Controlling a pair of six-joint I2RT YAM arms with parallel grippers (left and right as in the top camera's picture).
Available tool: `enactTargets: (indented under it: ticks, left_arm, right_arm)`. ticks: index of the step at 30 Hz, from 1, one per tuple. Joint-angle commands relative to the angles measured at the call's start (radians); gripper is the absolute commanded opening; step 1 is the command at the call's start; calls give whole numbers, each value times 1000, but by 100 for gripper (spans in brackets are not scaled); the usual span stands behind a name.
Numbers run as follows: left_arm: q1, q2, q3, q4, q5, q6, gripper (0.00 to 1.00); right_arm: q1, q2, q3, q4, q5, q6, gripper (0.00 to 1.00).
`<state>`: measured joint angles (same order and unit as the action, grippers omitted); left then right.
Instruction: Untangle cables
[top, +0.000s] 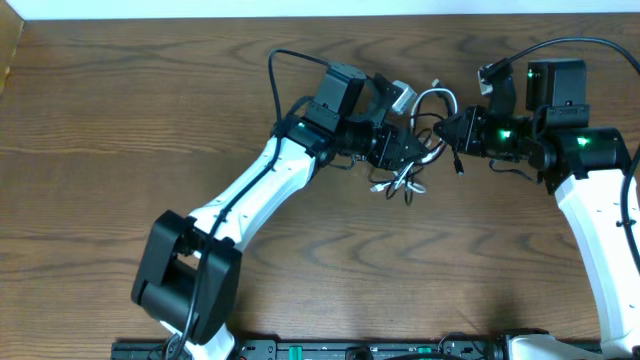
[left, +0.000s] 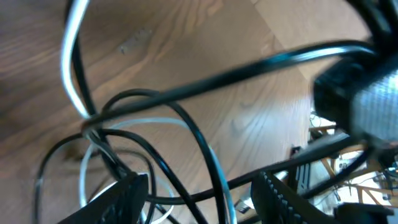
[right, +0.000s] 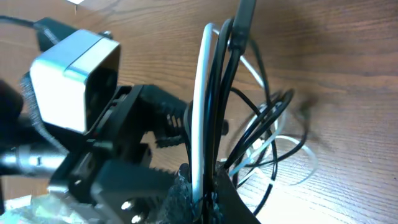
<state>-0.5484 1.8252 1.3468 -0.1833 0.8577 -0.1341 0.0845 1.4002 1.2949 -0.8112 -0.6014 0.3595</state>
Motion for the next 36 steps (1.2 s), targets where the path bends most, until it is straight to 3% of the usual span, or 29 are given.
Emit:
enactTargets:
  ticks: [1,11,13,14,16,20,23,36]
  left_arm:
    - [-13,39,-2,18,-14,-10,57]
    - [-75,47,-2,16,-14,-9,38]
    - [-84,47,-2,1,-55,-8,21]
    - [-82,47,-2,-38,-145,-8,8]
    - [-63,47,-2,-80,-221,-8,7]
    - [0,34,-2,-113,-215,-4,7]
    - [69,-15,-2,-153,-216,-4,7]
    - [236,-278,-2,-257,-216,0,7]
  right_arm:
    - [10,-2,5,2,-26,5,1]
    - [10,-2,5,-2,-26,3,1]
    - [10,-2,5,-10,-14,0,1]
    - [10,-2,5,-30,32,3,1]
    - [10,-1,4,-77,176,15,1]
    - [4,-1,-9,-142,444,68,1]
    - [-7,2,-45,-143,536,75,1]
    - [-12,161,-107,-142,561,74,8]
